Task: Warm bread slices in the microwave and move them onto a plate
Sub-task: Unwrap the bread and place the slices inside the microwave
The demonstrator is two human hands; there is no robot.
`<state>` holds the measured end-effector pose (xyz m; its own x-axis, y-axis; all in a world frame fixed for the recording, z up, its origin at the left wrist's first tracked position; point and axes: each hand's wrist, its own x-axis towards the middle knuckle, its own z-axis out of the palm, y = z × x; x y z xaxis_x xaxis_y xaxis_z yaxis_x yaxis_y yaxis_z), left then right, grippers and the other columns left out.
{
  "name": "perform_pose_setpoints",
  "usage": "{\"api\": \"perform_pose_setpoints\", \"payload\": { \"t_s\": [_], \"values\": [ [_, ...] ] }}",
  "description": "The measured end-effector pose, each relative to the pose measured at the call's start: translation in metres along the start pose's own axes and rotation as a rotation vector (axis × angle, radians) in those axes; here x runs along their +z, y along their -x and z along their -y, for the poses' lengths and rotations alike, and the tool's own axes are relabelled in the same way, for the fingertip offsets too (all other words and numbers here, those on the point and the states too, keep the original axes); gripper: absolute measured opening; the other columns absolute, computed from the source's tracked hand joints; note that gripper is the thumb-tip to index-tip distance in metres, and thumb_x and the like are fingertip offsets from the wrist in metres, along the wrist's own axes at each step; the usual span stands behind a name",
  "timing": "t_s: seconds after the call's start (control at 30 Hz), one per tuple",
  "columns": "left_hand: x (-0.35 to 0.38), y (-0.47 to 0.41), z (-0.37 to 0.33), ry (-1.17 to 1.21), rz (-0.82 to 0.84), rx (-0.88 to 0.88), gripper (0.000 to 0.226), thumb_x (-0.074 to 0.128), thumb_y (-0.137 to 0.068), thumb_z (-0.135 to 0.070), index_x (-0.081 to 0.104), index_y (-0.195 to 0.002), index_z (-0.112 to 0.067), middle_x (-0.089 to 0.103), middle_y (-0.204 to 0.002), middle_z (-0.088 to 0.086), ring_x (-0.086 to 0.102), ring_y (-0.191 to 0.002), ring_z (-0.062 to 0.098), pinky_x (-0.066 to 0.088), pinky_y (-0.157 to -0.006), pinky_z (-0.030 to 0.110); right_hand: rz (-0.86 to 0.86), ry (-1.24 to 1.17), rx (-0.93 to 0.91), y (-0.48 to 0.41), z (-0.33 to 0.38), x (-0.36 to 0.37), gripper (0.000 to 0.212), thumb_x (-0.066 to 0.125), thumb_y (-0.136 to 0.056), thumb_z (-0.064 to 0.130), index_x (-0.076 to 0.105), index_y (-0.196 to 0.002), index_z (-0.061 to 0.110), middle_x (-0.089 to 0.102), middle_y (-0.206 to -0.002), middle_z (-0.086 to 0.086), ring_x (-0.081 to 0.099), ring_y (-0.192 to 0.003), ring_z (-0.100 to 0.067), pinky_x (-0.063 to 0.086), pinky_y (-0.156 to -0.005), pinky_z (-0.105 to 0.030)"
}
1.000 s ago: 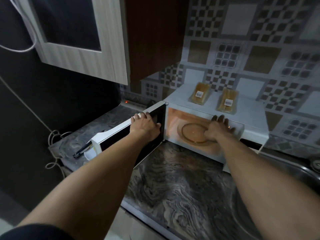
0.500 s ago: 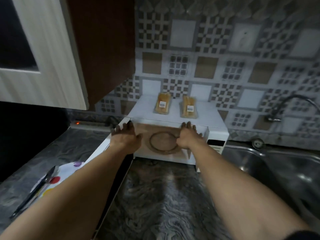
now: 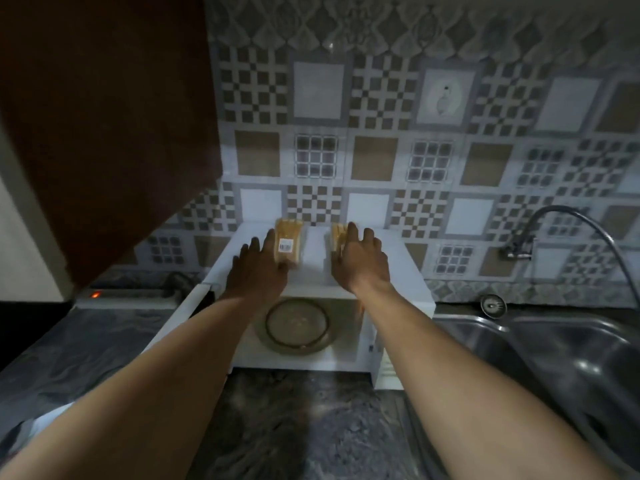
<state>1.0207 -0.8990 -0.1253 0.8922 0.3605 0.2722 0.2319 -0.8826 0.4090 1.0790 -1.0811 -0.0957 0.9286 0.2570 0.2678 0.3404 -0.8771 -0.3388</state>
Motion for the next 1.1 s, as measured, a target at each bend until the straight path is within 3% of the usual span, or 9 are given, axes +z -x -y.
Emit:
{"api": "perform_pose_setpoints", "payload": {
  "t_s": [0.13, 0.23, 0.4, 0.57, 0.8, 1.1],
  "values": [
    [0.009, -0.039, -0.007, 0.084, 0.028, -0.073, 0.081, 0.049, -0.094, -0.05, -0.003, -0.155, -0.037, 0.013, -0.164, 0.011, 0.021, -0.147, 0.038, 0.026, -0.116, 0.055, 0.054, -0.069, 0.092, -0.034, -0.006, 0.012, 0.09, 0.051, -0.096, 0.056, -0.002, -0.159, 0.022, 0.008, -0.162, -0.023, 0.021, -0.144, -0.046, 0.027, -0.114, -0.057],
    [0.018, -0.056, -0.01, 0.094, 0.049, -0.095, 0.087, 0.051, -0.092, -0.055, -0.009, -0.153, -0.041, 0.011, -0.164, 0.012, 0.029, -0.143, 0.041, 0.032, -0.112, 0.055, 0.109, -0.117, 0.146, -0.044, -0.007, 0.022, 0.102, 0.059, -0.09, 0.061, -0.009, -0.158, 0.026, 0.003, -0.162, -0.026, 0.022, -0.144, -0.049, 0.026, -0.114, -0.057],
    [0.028, -0.08, -0.011, 0.103, 0.132, -0.079, 0.103, 0.064, -0.084, -0.058, -0.013, -0.152, -0.044, 0.023, -0.159, 0.018, 0.042, -0.134, 0.042, 0.041, -0.106, 0.051, 0.145, -0.144, 0.146, -0.058, -0.007, 0.035, 0.113, 0.07, -0.084, 0.048, -0.014, -0.157, 0.03, 0.027, -0.153, -0.026, 0.038, -0.133, -0.046, 0.036, -0.106, -0.053],
    [0.036, -0.098, -0.011, 0.093, 0.116, -0.003, 0.127, 0.081, -0.071, -0.051, -0.007, -0.156, -0.018, 0.024, -0.159, 0.016, 0.033, -0.142, 0.033, 0.031, -0.116, 0.046, 0.129, -0.158, 0.135, -0.065, -0.009, 0.037, 0.116, 0.075, -0.08, 0.042, -0.011, -0.157, 0.03, 0.037, -0.14, -0.022, 0.044, -0.126, -0.044, 0.04, -0.1, -0.049],
    [0.035, -0.095, -0.025, 0.092, 0.071, -0.102, 0.115, 0.083, -0.069, -0.04, 0.005, -0.151, -0.023, 0.043, -0.14, 0.02, 0.053, -0.119, 0.038, 0.049, -0.098, 0.049, 0.106, -0.172, 0.157, -0.07, -0.011, 0.039, 0.112, 0.077, -0.079, 0.038, -0.003, -0.156, 0.029, 0.037, -0.138, -0.021, 0.042, -0.126, -0.043, 0.04, -0.1, -0.048],
    [0.014, -0.057, -0.022, 0.104, 0.077, -0.197, 0.112, 0.083, -0.065, -0.041, 0.007, -0.147, -0.03, 0.05, -0.128, 0.015, 0.056, -0.109, 0.036, 0.051, -0.091, 0.05, 0.15, -0.168, 0.187, -0.049, -0.01, 0.028, 0.114, 0.077, -0.081, 0.039, -0.007, -0.157, 0.029, 0.035, -0.14, -0.02, 0.041, -0.128, -0.04, 0.041, -0.099, -0.046]
  ]
}}
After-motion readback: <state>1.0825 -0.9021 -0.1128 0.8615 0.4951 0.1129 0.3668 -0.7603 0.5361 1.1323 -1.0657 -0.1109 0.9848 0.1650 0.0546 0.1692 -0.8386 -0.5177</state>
